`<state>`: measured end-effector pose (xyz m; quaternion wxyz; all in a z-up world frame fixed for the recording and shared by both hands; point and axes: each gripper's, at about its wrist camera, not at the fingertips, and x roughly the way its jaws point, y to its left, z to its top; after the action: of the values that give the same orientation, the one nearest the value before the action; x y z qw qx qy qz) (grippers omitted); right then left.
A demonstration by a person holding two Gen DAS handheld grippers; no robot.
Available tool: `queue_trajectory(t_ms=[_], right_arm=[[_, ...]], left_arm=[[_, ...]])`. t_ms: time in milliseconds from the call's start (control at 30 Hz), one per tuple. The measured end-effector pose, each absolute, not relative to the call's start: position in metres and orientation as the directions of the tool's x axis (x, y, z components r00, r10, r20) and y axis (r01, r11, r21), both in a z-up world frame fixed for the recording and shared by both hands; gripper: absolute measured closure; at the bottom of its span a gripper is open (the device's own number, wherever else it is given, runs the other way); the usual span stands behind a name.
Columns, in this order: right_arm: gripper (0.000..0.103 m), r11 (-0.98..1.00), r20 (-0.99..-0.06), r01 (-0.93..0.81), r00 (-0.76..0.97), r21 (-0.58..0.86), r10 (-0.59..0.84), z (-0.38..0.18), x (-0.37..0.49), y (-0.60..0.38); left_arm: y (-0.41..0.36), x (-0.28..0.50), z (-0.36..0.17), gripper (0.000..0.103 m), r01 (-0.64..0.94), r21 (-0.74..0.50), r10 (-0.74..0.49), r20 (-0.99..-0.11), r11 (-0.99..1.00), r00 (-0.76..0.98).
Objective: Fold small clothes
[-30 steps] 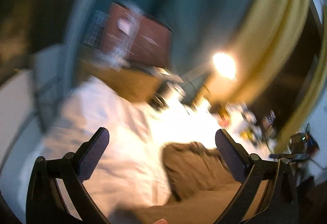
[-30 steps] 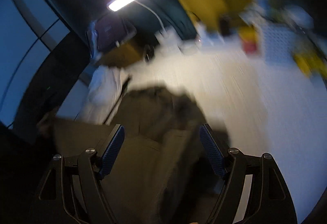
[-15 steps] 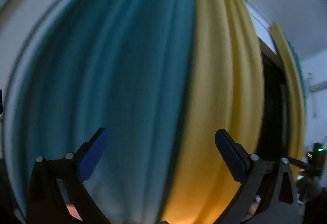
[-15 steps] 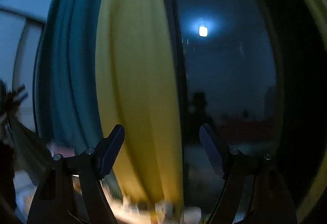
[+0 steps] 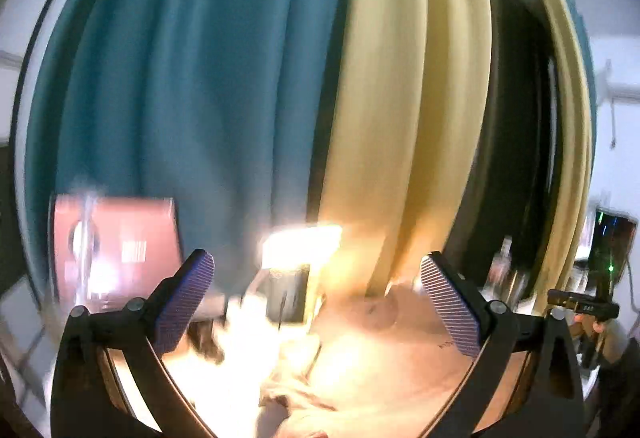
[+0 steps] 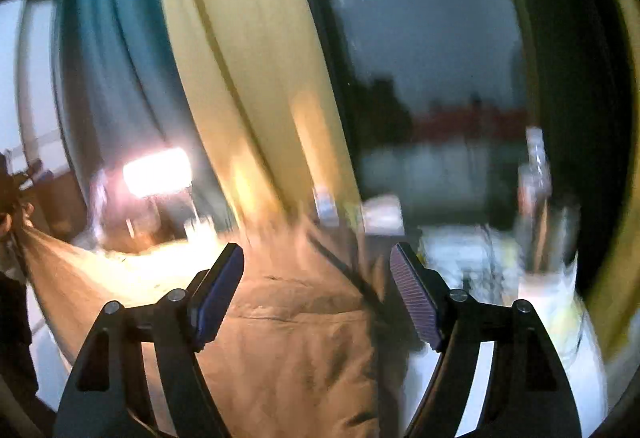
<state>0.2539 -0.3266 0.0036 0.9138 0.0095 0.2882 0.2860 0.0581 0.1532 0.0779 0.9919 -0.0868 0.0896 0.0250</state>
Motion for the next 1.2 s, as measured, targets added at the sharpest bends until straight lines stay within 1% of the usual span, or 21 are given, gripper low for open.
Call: queue_trajectory(t_ms=[133,167,200,233,300,333,367,467,633,733,800,867,933,1000,1067,1167,1200], right_arm=[[0.024,0.874,-0.676,-0.456,0.591,0.169,0.44,-0.09,0.216,-0.337],[0.024,0.879,-0.693,-0.446,0.58,0.17,0.428,-0.102,0.206,-0.338],[0.024,0.883,-0.705,-0.437,0.573,0.171,0.419,-0.111,0.189,-0.34],[0.024,0.887,-0.71,-0.427,0.569,0.175,0.414,-0.115,0.18,-0.345],[0.024,0.885,-0.703,-0.419,0.566,0.204,0.431,-0.12,0.157,-0.353],[0.024,0.885,-0.699,-0.416,0.57,0.208,0.432,-0.111,0.152,-0.355],[0.024,0.893,-0.7,-0.401,0.578,0.204,0.419,-0.112,0.144,-0.359],[0.024,0.906,-0.706,-0.374,0.586,0.199,0.398,-0.112,0.124,-0.37],[0.024,0.912,-0.7,-0.361,0.6,0.196,0.388,-0.115,0.093,-0.38],[0.024,0.912,-0.697,-0.364,0.603,0.19,0.386,-0.115,0.084,-0.381],[0.024,0.91,-0.714,-0.381,0.59,0.165,0.377,-0.113,0.081,-0.377],[0.024,0.911,-0.726,-0.396,0.592,0.117,0.351,-0.107,0.079,-0.37],[0.024,0.909,-0.724,-0.408,0.601,0.085,0.338,-0.1,0.074,-0.365],[0.024,0.916,-0.691,-0.4,0.655,0.026,0.306,-0.083,0.071,-0.359],[0.024,0.926,-0.651,-0.378,0.708,-0.021,0.274,-0.068,0.071,-0.354],[0.024,0.932,-0.583,-0.361,0.764,-0.028,0.278,-0.045,0.073,-0.344],[0.024,0.931,-0.558,-0.363,0.778,-0.025,0.289,-0.039,0.072,-0.339]], left_arm=[[0.149,0.046,-0.019,0.001,-0.079,-0.195,0.006,-0.35,0.978,0.937],[0.147,0.046,-0.033,0.001,-0.087,-0.198,0.005,-0.38,0.976,0.925],[0.146,0.041,-0.055,0.001,-0.101,-0.203,0.004,-0.433,0.974,0.901],[0.141,0.035,-0.067,0.001,-0.11,-0.201,0.005,-0.461,0.973,0.887],[0.135,0.018,-0.083,0.001,-0.116,-0.182,0.01,-0.5,0.976,0.866],[0.134,0.013,-0.087,0.001,-0.121,-0.177,0.013,-0.513,0.977,0.858],[0.129,0.006,-0.084,0.001,-0.123,-0.173,0.014,-0.523,0.977,0.852],[0.127,-0.011,-0.097,0.001,-0.138,-0.145,0.035,-0.556,0.98,0.831],[0.136,-0.019,-0.129,0.001,-0.173,-0.17,0.032,-0.617,0.97,0.786],[0.13,-0.018,-0.136,0.001,-0.135,-0.158,0.001,-0.646,0.978,0.763],[0.126,-0.017,-0.13,0.001,-0.121,-0.099,0.028,-0.652,0.988,0.758],[0.124,-0.017,-0.12,0.001,-0.134,-0.041,0.078,-0.635,0.99,0.769],[0.121,-0.016,-0.106,0.001,-0.159,0.027,0.144,-0.592,0.987,0.793],[0.112,-0.012,-0.092,0.001,-0.172,0.088,0.192,-0.539,0.981,0.82],[0.104,0.0,-0.083,0.001,-0.141,0.087,0.166,-0.51,0.986,0.844],[0.089,0.027,-0.071,0.001,-0.088,0.033,0.093,-0.492,0.996,0.866],[0.079,0.03,-0.064,0.001,-0.036,-0.006,0.029,-0.455,0.999,0.89]])
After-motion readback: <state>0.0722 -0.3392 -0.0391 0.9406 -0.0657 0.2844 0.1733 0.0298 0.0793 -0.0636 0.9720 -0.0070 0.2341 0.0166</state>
